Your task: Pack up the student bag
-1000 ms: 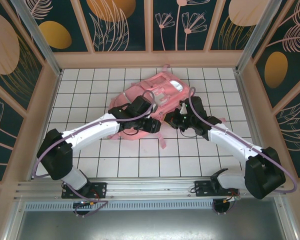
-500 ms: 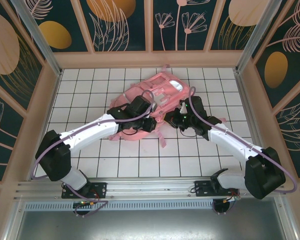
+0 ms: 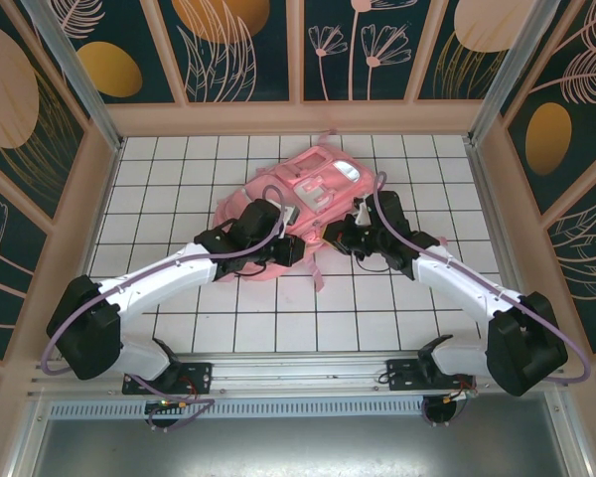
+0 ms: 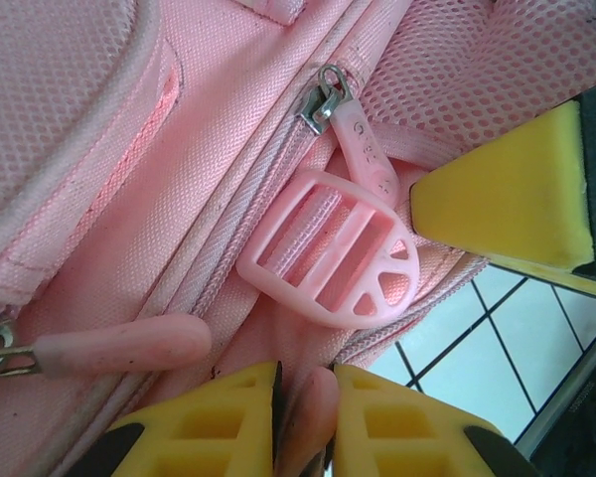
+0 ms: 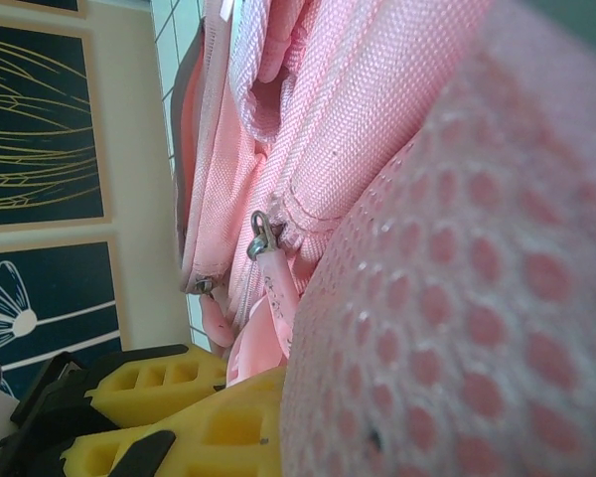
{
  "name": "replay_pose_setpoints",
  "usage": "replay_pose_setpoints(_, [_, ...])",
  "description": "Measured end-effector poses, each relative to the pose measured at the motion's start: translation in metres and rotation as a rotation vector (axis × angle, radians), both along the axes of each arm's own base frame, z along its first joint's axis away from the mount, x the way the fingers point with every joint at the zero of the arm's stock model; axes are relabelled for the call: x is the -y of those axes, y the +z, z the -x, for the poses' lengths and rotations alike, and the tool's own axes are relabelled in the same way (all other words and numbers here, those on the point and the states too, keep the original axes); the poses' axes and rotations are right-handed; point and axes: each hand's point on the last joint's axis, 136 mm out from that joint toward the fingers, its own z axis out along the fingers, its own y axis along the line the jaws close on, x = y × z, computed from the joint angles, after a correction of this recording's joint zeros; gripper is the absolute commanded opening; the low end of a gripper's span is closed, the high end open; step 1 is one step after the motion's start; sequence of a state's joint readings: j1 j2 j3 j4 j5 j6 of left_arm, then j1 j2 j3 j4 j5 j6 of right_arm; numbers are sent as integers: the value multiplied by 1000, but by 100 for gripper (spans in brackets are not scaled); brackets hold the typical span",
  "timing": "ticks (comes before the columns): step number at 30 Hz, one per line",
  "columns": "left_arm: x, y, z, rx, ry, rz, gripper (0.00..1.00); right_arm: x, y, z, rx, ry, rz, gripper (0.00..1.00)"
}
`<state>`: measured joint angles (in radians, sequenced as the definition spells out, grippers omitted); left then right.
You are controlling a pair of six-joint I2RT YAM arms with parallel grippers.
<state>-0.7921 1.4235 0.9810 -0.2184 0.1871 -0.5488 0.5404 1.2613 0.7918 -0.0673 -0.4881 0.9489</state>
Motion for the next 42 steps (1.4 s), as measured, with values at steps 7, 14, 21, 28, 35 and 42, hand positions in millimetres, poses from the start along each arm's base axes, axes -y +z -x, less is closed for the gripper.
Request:
replay_pose_setpoints(7, [0,-2,-1,-11,23,18,29,0,-2,1,-4,0,3,0])
replay_pose_setpoints(14, [-2,-5,-3,-26,44,34,30,0,-2,1,-4,0,3,0])
replay_pose_setpoints(21, [-7,0,-6,-25,63,64,25,0,-1,1,-2,1,0,0])
replay_pose_setpoints(28, [-12,-2,-8,-31,84,80,25,-1,-2,1,-1,4,-3,0])
replay_pose_setpoints(35, [-9,-7,-4,-54,70,114,1,-1,-2,2,-1,2,3,0])
replay_pose_setpoints(42, [-16,-4,1,-32,79,129,0,3,-7,1,-13,-15,22,0])
